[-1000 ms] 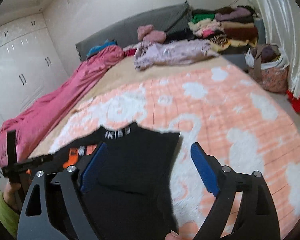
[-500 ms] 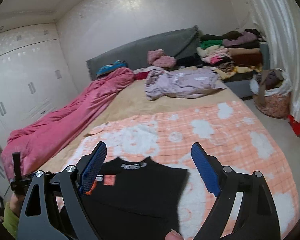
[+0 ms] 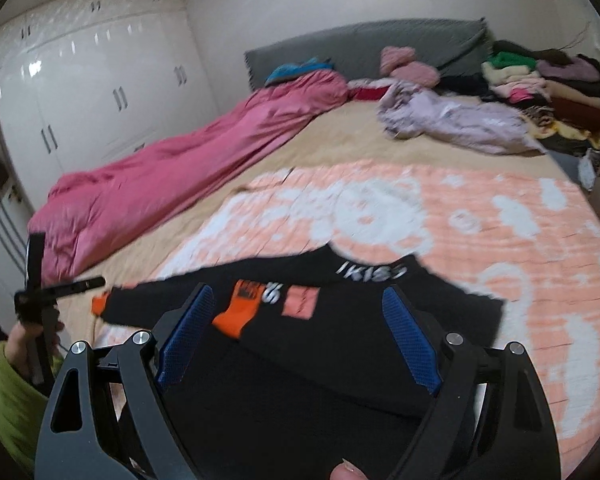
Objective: Fold small clothes
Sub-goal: 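Reach the left tool to the other sleeve's orange cuff and grasp it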
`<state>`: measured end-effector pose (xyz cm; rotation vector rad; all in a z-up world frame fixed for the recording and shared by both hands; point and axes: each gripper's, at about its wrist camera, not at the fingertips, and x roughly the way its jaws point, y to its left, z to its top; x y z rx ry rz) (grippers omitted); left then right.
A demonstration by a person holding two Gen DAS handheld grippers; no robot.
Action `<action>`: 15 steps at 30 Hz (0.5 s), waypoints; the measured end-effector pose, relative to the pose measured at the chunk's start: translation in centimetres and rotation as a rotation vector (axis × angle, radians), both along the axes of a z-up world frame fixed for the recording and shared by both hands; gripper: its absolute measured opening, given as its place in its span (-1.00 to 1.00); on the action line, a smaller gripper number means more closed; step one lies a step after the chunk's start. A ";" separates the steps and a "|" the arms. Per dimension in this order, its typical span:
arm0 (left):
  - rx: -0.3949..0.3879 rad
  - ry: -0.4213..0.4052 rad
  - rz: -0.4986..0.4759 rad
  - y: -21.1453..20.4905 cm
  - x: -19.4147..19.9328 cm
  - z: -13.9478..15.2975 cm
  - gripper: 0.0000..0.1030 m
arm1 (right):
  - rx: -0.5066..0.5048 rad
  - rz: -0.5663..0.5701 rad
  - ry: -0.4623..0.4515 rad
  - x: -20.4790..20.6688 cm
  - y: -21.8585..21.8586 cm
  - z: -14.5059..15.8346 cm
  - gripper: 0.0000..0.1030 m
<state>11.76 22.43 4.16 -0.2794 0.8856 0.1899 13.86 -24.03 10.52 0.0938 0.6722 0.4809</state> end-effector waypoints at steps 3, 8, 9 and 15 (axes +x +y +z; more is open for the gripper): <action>-0.001 0.018 0.040 2.0 -0.7 -0.9 0.81 | -0.018 0.036 0.028 0.4 2.1 -1.9 0.66; -0.023 0.050 0.142 5.5 -1.5 -2.9 0.81 | -0.052 0.102 0.057 0.6 5.0 -4.5 0.66; -0.026 0.055 0.165 6.1 -1.6 -3.3 0.81 | -0.059 0.111 0.066 0.7 5.4 -5.1 0.66; -0.112 0.098 0.294 9.8 -1.8 -6.7 0.81 | -0.087 0.135 0.110 1.1 7.2 -7.6 0.66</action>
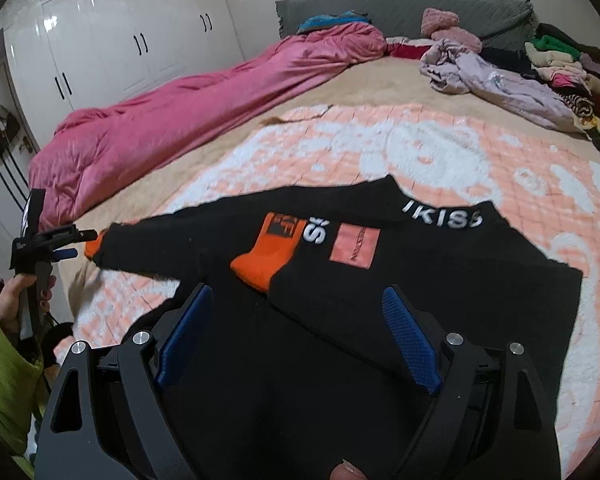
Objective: Fold small clothes
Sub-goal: 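Reach the left tool to the other sleeve's orange cuff and grasp it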
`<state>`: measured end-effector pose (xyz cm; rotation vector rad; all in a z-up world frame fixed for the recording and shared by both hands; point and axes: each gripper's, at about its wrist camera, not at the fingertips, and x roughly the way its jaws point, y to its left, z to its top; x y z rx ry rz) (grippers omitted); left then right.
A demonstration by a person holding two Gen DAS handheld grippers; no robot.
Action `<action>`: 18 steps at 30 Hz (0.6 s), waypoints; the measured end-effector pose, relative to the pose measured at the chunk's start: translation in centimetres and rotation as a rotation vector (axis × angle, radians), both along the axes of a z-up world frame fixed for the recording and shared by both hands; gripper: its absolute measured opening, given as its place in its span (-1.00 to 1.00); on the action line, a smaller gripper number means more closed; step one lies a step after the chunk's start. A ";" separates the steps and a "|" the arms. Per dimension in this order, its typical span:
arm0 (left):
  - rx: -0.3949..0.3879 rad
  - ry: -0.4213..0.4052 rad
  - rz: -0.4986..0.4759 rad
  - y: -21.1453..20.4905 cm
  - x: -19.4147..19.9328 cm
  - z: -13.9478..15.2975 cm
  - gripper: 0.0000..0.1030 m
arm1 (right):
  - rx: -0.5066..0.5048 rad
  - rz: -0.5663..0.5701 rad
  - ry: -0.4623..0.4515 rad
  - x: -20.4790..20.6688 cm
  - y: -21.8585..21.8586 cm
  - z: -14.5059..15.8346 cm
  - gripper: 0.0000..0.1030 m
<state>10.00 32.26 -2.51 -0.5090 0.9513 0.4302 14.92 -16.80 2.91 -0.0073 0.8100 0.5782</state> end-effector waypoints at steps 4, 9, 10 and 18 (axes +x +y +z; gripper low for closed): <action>-0.063 -0.031 0.054 1.2 -0.3 -1.2 0.81 | -0.034 0.046 0.018 -0.5 1.6 -1.5 0.66; -0.063 -0.049 0.072 1.0 0.2 -1.6 0.29 | -0.071 0.108 0.043 -1.4 3.5 -3.4 0.66; -0.055 -0.051 0.071 0.9 0.3 -1.5 0.04 | -0.072 0.109 0.049 -1.4 3.7 -3.7 0.66; -0.101 -0.175 -0.013 -1.4 0.6 1.4 -0.76 | -0.011 0.060 0.084 -1.2 2.3 -4.4 0.66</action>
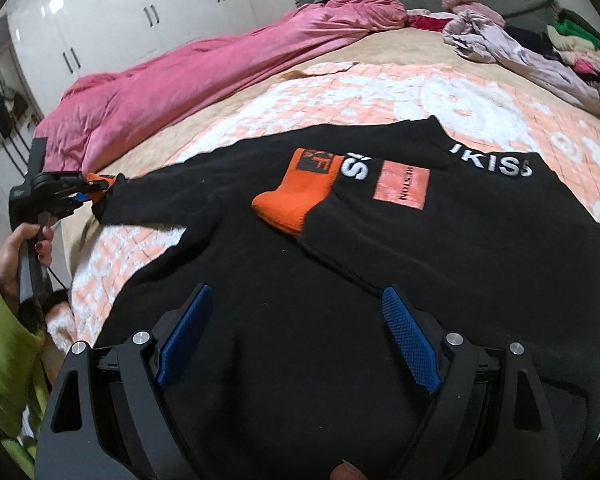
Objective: Fold small clothes
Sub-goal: 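Reach the left tool to the other sleeve's orange cuff and grasp it, then fold the held sleeve across the shirt body with the left tool, release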
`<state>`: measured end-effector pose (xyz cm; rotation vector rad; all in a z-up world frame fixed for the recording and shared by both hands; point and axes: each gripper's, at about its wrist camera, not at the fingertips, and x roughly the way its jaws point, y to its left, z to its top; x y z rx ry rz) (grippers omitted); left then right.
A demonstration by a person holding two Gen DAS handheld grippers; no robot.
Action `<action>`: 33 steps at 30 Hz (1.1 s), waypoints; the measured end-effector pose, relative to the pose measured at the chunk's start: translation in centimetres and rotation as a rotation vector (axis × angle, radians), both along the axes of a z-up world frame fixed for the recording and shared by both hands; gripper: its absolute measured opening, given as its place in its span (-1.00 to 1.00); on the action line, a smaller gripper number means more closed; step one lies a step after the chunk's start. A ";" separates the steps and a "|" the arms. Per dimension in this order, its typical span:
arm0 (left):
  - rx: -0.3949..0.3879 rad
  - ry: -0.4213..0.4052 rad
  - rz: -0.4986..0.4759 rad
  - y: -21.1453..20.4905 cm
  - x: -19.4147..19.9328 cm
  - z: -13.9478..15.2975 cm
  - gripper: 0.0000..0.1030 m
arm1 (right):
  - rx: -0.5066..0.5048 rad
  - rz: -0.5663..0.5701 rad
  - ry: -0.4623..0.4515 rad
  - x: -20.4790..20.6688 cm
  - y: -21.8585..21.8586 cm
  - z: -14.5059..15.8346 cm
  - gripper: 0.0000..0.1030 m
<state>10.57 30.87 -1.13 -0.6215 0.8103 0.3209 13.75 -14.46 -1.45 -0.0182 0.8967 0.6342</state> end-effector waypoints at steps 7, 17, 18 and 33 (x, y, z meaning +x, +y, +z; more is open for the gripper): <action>0.032 -0.132 -0.192 -7.7 1.0 5.8 -0.80 | 0.068 -0.121 -0.030 0.2 -2.9 1.3 0.66; 0.019 -0.189 -0.551 -23.7 3.9 8.6 -0.80 | 0.155 -0.316 -0.056 -0.4 -10.6 2.4 0.66; 0.023 -0.181 -0.576 -25.2 4.2 8.3 -0.80 | 0.168 -0.336 -0.058 -0.4 -11.5 2.5 0.66; 0.064 0.000 -0.844 -38.3 6.5 -0.1 -0.75 | 0.250 -0.461 -0.073 -1.0 -18.1 2.8 0.66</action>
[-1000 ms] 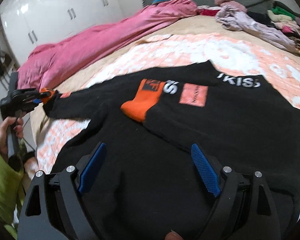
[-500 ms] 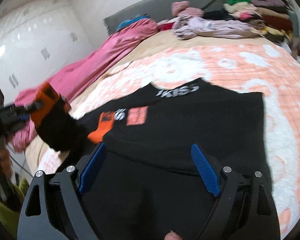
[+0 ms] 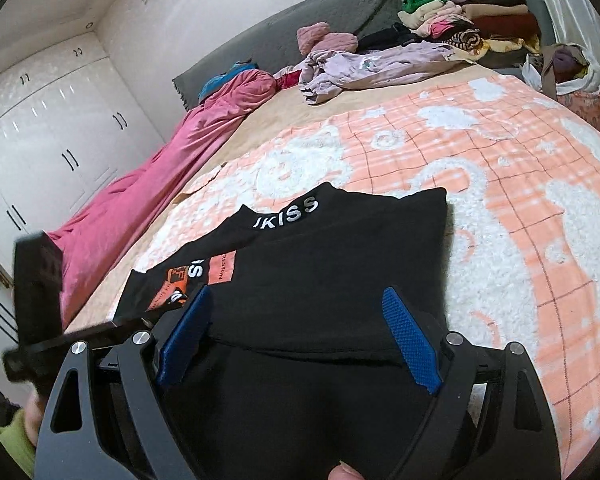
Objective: Fold small clothes
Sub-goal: 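Fold the held sleeve across the shirt body with the left tool, release, then grasp the folded orange cuff with the right tool and straighten it, release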
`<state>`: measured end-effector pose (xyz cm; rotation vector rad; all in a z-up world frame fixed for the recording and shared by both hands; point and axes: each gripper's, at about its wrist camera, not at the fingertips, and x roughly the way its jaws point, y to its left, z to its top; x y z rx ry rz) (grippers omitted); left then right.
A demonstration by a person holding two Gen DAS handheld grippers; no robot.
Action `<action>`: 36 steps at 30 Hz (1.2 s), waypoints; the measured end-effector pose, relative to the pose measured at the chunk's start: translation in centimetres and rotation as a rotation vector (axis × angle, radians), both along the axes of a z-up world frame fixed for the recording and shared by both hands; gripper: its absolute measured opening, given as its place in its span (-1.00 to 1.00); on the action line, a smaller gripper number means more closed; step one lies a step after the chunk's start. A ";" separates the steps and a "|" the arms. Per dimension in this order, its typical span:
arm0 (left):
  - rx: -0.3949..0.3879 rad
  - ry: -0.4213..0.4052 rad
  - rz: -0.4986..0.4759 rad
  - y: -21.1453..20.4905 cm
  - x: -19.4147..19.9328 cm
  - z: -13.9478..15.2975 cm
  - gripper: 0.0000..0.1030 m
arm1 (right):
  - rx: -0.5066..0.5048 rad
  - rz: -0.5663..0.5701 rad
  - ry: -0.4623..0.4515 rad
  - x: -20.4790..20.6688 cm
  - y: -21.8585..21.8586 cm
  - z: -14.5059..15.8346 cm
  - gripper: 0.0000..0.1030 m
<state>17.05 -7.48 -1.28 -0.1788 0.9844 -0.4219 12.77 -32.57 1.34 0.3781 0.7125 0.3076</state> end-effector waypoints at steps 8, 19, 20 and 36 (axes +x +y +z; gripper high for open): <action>0.093 -0.087 0.050 4.8 -3.5 1.8 -0.24 | -0.002 0.231 0.054 2.2 4.8 -0.5 0.66; 0.223 -0.047 -0.058 6.5 -5.1 -1.9 -0.20 | -0.103 0.493 0.153 5.8 12.5 -3.0 0.48; 0.212 -0.041 -0.056 6.5 -5.0 -2.1 -0.23 | -0.106 0.501 0.160 6.0 12.8 -3.3 0.45; 0.134 -0.045 -0.016 7.2 -4.9 -1.0 -0.20 | -0.066 0.579 0.058 4.9 13.7 -2.4 -0.91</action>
